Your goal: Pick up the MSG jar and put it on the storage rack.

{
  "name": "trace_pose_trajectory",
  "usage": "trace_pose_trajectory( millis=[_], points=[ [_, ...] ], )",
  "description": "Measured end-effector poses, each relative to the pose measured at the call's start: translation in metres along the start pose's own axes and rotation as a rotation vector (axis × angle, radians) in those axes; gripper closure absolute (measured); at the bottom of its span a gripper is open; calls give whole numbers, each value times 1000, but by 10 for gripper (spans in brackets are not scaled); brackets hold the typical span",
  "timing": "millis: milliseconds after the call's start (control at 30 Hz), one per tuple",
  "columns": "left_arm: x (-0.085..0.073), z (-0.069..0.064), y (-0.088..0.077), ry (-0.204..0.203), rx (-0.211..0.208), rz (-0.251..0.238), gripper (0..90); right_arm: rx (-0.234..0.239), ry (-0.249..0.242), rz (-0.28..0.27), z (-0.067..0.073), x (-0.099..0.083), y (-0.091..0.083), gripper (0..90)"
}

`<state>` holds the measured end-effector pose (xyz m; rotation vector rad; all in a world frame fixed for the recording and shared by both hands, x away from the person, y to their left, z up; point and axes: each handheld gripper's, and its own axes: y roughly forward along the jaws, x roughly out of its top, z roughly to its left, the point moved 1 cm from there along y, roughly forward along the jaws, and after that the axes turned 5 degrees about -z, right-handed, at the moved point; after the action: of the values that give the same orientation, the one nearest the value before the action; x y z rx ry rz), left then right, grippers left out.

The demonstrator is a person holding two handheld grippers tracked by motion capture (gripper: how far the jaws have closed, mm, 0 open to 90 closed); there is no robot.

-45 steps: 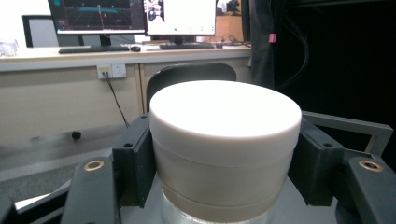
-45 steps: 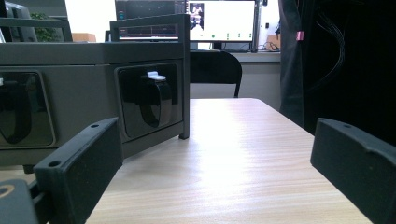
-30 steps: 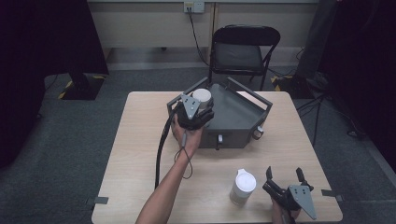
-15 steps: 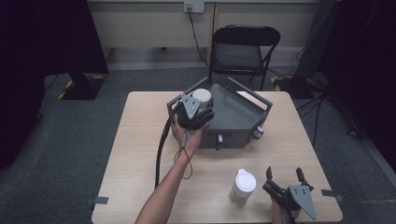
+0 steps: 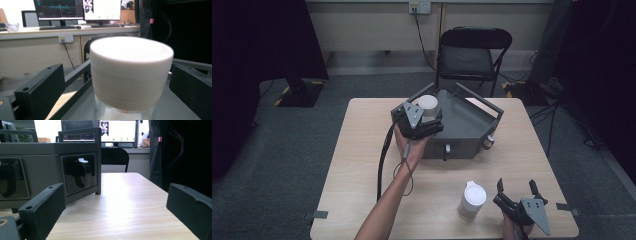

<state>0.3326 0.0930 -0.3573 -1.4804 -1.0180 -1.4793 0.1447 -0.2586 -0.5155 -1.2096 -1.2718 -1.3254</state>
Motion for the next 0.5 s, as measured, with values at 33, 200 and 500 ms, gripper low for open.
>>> trace_pose_trajectory(
  millis=[33, 200, 500],
  points=[
    [0, 0, -1, -3, 0, 5, 1, 0, 0, 0, 0, 0, 0, 8],
    [-4, 2, -6, -17, 3, -10, 2, -2, 0, 0, 0, 0, 0, 8],
    [-3, -1, -13, -18, 31, -32, 0, -3, 0, 0, 0, 0, 0, 8]
  ],
)
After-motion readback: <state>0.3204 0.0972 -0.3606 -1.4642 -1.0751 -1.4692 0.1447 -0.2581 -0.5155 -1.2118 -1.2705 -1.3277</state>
